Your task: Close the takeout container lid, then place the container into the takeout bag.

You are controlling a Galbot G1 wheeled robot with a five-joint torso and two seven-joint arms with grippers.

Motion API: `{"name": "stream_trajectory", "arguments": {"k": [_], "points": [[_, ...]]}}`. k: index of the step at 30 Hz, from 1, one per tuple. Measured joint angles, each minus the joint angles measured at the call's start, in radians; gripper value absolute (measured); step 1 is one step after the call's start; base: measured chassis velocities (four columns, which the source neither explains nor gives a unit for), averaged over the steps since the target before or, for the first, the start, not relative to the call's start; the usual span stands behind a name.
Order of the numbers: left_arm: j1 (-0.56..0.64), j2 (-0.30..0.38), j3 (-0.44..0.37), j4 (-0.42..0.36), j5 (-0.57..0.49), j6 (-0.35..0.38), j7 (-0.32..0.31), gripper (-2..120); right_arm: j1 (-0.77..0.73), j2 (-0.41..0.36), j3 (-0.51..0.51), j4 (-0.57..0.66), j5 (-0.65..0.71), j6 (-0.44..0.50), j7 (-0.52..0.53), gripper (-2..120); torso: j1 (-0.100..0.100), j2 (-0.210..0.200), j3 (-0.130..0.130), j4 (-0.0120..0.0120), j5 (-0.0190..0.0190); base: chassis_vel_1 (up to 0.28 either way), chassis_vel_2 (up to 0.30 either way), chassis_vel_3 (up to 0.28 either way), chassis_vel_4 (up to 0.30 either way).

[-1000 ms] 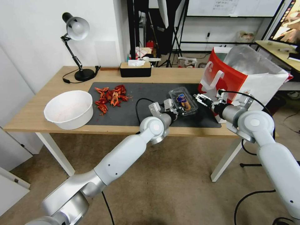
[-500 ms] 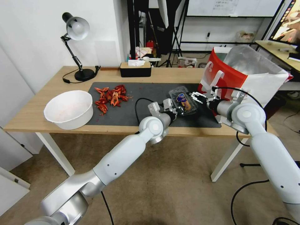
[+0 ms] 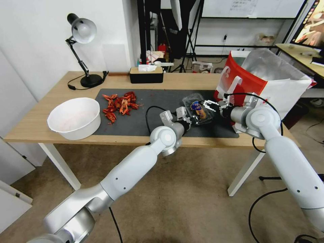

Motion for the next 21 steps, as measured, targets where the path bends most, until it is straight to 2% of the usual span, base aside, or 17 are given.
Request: {"name": "stream_trajectory", "arguments": {"k": [21], "points": [[-0.003,0.005,-0.004,0.001,-0.001,0.0,0.001,0,0.045,0.004,-0.046,-0.064,0.004,-0.011,-0.034,100,0.0,0.0,0.0,0.0,0.0,0.0,0.0,0.0,0.0]]}}
